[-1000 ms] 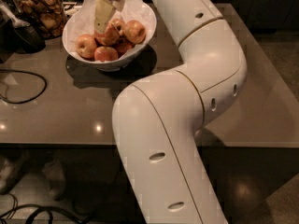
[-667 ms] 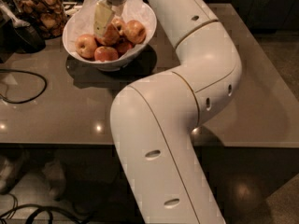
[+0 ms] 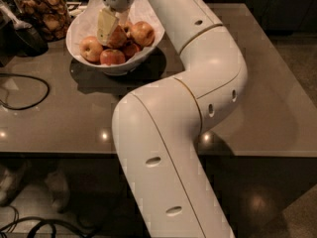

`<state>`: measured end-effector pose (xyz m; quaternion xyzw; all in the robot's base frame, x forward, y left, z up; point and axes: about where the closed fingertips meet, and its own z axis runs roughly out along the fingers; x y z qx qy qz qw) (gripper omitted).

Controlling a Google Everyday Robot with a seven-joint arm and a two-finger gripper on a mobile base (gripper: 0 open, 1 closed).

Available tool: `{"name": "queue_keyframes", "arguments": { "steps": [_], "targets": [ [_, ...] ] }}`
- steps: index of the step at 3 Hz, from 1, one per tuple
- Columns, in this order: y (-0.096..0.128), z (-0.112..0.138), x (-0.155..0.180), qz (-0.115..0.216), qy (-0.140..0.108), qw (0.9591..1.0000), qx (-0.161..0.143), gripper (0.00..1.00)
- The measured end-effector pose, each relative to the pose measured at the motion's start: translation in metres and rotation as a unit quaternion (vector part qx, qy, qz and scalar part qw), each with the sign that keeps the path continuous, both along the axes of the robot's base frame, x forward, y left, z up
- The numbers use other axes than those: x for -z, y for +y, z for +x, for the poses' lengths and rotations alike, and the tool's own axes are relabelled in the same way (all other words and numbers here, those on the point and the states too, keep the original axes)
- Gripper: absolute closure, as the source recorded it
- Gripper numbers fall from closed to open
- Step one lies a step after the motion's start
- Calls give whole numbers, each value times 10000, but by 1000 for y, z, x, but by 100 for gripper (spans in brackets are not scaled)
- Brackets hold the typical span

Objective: Pick apple from white bowl

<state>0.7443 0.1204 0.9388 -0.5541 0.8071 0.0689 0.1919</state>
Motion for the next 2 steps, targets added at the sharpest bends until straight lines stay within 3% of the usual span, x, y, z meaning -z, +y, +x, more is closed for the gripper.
{"name": "queue_keyframes", "arguments": {
  "steps": [2],
  "targets": [
    [8,0,14,2,158,9999,-24,32]
  ]
}}
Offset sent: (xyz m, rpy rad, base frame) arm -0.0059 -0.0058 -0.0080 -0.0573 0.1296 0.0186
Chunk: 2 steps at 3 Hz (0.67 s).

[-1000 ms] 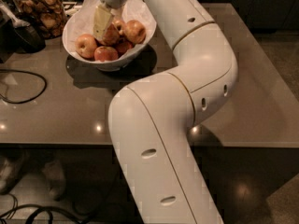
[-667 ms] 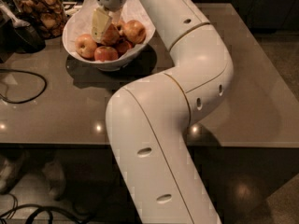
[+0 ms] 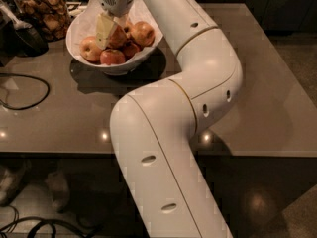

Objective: Pick apple from white bowl

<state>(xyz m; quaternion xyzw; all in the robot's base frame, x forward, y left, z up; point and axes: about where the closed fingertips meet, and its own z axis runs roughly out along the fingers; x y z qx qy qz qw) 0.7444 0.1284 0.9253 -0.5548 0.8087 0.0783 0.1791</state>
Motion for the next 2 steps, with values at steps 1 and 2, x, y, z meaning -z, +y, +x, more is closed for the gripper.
{"name": "queue_keyframes", "arguments": {
  "steps": [1,2],
  "targets": [
    [2,0,7,21,91,10000,1,32],
    [2,0,7,22,92,10000,0,52]
  ]
}}
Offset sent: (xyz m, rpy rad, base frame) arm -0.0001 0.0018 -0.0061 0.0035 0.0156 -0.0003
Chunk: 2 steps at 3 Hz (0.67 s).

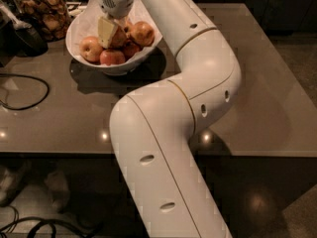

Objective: Pick apple from white bowl

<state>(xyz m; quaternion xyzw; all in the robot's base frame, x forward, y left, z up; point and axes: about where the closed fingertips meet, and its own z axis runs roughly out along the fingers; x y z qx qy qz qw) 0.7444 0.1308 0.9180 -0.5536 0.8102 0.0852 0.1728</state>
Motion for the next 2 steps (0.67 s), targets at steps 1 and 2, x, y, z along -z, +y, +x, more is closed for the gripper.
{"name": "queue_keyframes", "arguments": {
  "steps": [1,2],
  "targets": [
    [0,0,0,0,0,10000,0,74],
    [0,0,0,0,-1,10000,0,97]
  ]
}}
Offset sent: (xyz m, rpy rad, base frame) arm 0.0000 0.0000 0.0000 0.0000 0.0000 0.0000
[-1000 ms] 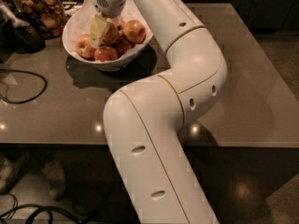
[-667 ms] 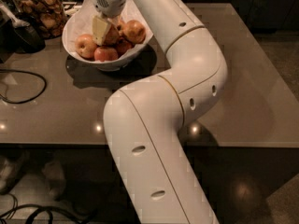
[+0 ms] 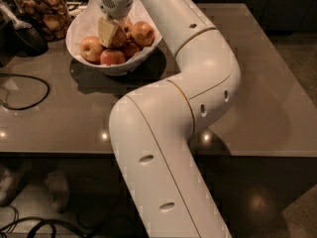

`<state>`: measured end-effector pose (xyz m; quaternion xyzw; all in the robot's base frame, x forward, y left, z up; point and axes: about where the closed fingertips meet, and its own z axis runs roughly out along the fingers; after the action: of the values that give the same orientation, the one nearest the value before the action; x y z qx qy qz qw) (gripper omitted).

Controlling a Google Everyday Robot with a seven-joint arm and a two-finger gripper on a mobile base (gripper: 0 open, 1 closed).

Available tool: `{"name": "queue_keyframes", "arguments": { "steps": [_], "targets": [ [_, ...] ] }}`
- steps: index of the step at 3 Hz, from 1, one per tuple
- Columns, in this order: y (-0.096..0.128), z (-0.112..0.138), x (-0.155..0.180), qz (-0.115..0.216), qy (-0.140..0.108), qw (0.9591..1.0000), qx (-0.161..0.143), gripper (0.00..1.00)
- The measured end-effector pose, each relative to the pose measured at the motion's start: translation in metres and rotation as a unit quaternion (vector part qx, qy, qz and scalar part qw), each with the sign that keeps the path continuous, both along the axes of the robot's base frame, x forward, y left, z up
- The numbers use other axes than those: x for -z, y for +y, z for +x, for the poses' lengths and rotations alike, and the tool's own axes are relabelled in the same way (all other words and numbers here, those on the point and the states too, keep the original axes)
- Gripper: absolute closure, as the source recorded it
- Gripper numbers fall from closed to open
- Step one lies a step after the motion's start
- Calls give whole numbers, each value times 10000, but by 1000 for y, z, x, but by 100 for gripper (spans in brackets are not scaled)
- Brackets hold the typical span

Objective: Pick apple from white bowl

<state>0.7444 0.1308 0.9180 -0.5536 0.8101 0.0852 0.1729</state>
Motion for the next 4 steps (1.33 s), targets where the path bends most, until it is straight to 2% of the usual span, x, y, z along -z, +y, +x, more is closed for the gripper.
{"name": "queue_keyframes", "arguments": {
  "steps": [1,2,3,4],
  "targets": [
    [5,5,-10,115,-210,9997,-31,100],
    [4,2,-39,258,-508,9983,-81,100],
    [0,-13,-80,504,-845,9948,-245,100],
    [-3,-37,-111,823,-1011,9903,-481,100]
  ]
}}
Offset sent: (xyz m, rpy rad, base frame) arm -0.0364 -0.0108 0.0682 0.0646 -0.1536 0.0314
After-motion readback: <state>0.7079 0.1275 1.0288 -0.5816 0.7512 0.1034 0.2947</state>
